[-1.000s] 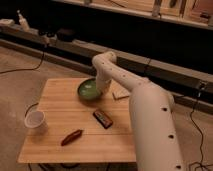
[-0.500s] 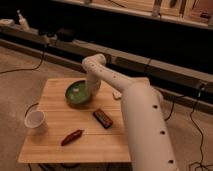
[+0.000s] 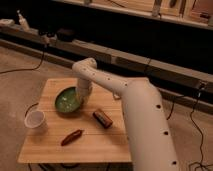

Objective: Drag the ceramic bowl in a circle

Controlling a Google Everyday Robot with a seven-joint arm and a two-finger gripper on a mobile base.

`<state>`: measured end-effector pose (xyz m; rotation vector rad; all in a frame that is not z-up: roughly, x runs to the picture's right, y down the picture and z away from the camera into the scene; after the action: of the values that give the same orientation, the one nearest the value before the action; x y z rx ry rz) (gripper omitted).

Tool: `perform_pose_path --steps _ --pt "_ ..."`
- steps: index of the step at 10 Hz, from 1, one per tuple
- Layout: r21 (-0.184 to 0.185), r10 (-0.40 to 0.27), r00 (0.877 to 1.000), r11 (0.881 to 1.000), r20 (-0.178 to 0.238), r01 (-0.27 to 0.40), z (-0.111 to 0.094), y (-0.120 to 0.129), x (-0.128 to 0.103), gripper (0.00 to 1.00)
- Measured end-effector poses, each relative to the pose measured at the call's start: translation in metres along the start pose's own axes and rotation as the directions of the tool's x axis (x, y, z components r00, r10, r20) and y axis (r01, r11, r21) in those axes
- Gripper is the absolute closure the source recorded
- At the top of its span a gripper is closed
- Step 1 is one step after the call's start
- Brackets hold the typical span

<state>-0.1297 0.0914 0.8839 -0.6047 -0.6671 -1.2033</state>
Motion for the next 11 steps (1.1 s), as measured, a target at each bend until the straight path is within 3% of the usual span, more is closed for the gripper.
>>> perform_pose_path --steps 3,5,7,8,9,11 --pt "-0.093 -0.037 0.999 0.995 0.031 0.039 0.004 0.028 -0.052 1.0" --pt "-0.107 -0.009 0.998 0.994 0.064 0.016 0.007 0.054 -0.08 1.0" --pt "-0.082 0.056 0.995 0.995 0.079 -0.05 0.002 0.084 -0.098 1.0" --pt "-0.056 0.12 0.99 0.992 0.07 -0.116 -0.005 0.109 -0.103 1.0" --pt "-0.036 0.17 0.984 0.985 0.051 -0.168 -0.012 0.128 -0.1 1.0" --pt "0.003 0.292 0.956 0.957 -0.009 -0.292 -0.033 0.176 -0.086 1.0"
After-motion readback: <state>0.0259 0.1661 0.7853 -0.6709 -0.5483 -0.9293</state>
